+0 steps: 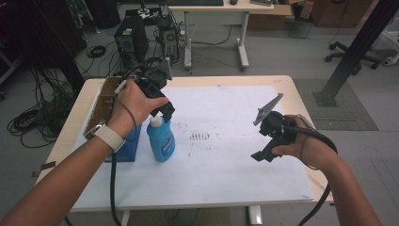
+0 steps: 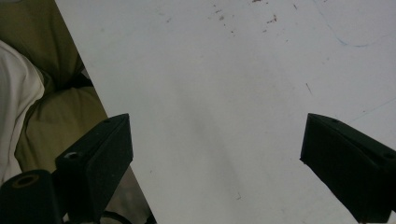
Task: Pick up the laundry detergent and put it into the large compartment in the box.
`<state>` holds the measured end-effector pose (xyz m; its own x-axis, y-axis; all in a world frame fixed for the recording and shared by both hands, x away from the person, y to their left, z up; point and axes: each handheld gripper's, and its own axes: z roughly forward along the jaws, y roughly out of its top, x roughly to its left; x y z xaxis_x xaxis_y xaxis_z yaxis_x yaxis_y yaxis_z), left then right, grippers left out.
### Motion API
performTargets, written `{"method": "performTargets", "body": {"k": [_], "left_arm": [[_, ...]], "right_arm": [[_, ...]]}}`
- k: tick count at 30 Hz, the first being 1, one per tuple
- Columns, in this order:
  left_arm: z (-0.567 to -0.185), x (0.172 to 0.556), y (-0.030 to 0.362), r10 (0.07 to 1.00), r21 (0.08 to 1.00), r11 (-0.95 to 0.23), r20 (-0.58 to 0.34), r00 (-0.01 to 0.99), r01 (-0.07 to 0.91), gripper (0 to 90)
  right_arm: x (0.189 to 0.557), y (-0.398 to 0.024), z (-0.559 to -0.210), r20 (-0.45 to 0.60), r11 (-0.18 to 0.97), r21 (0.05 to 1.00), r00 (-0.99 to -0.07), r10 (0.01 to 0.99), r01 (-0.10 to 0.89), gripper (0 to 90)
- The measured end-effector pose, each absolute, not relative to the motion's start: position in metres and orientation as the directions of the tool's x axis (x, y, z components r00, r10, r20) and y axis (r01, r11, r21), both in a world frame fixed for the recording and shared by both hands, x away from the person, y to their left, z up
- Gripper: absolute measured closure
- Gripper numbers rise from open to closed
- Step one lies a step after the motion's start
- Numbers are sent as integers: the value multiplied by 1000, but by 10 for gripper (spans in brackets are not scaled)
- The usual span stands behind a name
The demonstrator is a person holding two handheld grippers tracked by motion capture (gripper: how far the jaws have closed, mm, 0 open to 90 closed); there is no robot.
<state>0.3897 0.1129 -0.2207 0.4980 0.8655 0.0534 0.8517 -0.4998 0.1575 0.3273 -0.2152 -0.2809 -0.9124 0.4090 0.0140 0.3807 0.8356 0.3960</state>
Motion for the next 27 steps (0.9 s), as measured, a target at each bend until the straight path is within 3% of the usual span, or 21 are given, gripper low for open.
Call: {"method": "performTargets", "body": {"k": [27], "left_arm": [[-252,394,113,881,137,-471,23,472,872,101]], "right_arm": [[326,-218,-285,22,832,395,-909,416,390,92]]}}
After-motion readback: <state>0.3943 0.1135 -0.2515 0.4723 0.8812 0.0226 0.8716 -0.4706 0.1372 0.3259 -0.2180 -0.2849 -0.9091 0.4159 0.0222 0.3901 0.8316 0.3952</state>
